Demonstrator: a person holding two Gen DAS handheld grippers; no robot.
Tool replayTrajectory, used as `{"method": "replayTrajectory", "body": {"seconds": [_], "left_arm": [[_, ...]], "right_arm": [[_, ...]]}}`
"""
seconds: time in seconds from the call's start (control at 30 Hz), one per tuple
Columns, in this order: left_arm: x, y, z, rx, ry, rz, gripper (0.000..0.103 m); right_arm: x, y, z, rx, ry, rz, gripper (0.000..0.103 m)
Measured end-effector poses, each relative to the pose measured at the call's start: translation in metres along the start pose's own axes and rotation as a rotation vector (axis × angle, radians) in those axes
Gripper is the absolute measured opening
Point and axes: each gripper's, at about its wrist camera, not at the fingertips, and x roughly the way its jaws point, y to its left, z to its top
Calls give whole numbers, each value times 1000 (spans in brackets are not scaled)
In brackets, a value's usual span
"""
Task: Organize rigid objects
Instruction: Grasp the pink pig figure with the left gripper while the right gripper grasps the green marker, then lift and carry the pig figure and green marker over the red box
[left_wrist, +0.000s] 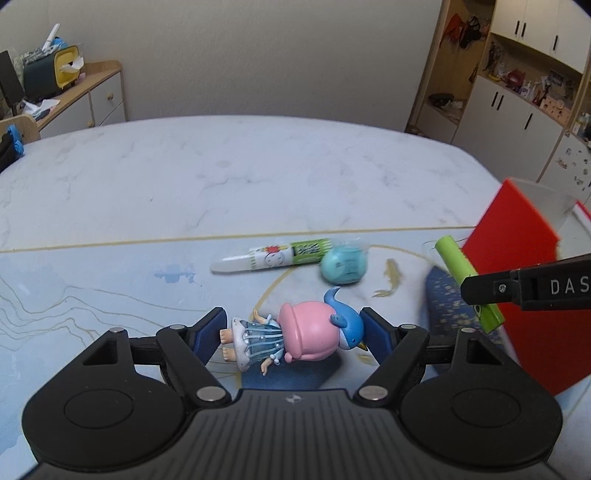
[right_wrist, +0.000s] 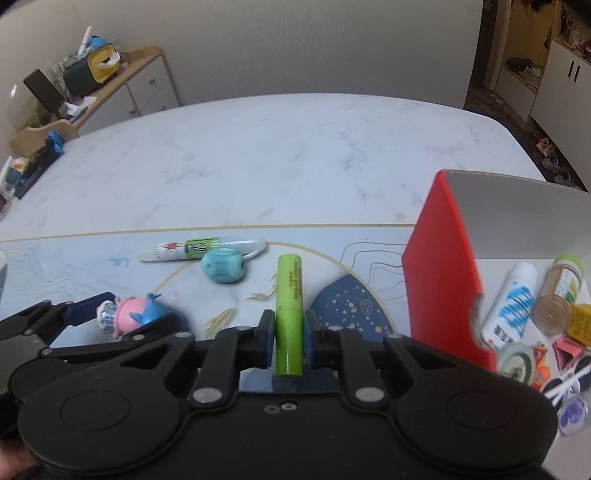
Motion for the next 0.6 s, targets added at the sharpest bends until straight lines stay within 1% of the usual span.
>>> {"method": "replayTrajectory", "body": {"seconds": [0.37,0.6], "left_arm": [[-53,-31,16,27,-75,-50,79],[-70,-63,26,60,-110,-60,79]], "right_arm": [[-60,-13,-6,28,-72,45,15],[-88,-35,-8,39,-122,74,15]]}}
